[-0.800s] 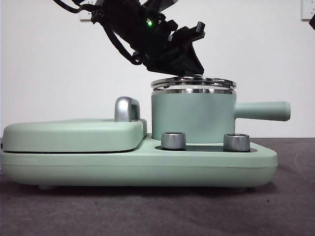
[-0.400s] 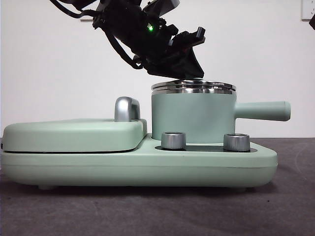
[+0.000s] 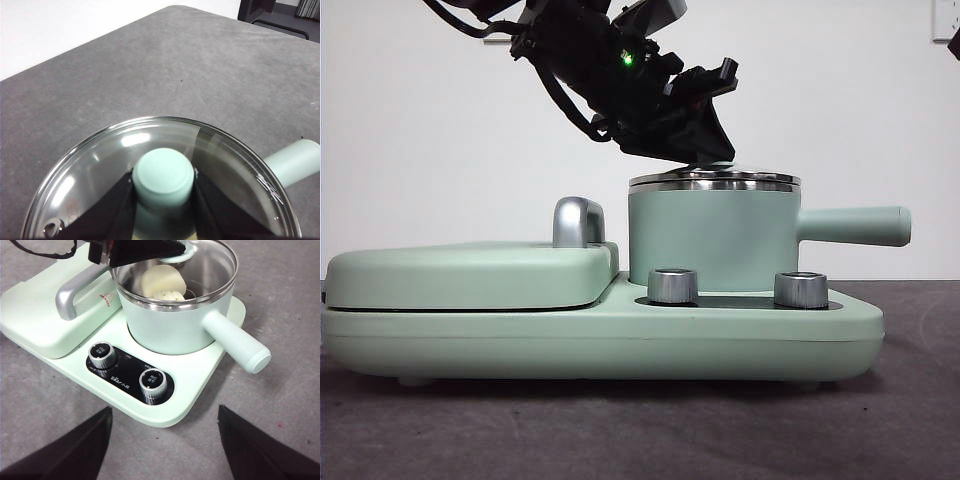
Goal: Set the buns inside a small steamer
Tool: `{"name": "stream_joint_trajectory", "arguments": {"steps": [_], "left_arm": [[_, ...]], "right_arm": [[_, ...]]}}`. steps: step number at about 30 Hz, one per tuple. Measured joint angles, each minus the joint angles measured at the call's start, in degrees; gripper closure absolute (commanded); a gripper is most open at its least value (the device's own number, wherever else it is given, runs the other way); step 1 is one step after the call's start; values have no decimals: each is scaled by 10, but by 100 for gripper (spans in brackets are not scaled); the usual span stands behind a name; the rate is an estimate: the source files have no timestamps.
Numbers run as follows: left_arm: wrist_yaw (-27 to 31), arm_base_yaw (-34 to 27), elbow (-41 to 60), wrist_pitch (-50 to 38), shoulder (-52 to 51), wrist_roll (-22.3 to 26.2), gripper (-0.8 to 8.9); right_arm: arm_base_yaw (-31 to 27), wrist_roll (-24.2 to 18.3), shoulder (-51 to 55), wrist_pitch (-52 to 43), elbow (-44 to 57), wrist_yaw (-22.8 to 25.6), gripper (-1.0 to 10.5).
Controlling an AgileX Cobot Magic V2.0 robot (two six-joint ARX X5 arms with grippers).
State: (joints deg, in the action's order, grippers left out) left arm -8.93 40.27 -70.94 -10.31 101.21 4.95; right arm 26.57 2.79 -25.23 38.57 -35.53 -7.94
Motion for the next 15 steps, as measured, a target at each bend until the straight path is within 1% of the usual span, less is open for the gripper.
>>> {"name": "stream_joint_trajectory", "arguments": {"steps": [2,4,11,15], "left_arm": [[0,0,-1,5,-1,-5,598],[0,0,-1,14,-4,-13,553],[0,0,0,92,-46,-27,554],[0,-1,0,179,-106,-31,554]], "right_arm": [[0,0,0,0,0,0,613],[0,0,0,0,0,0,613],[0,0,0,0,0,0,613],[0,0,0,0,0,0,613]]}}
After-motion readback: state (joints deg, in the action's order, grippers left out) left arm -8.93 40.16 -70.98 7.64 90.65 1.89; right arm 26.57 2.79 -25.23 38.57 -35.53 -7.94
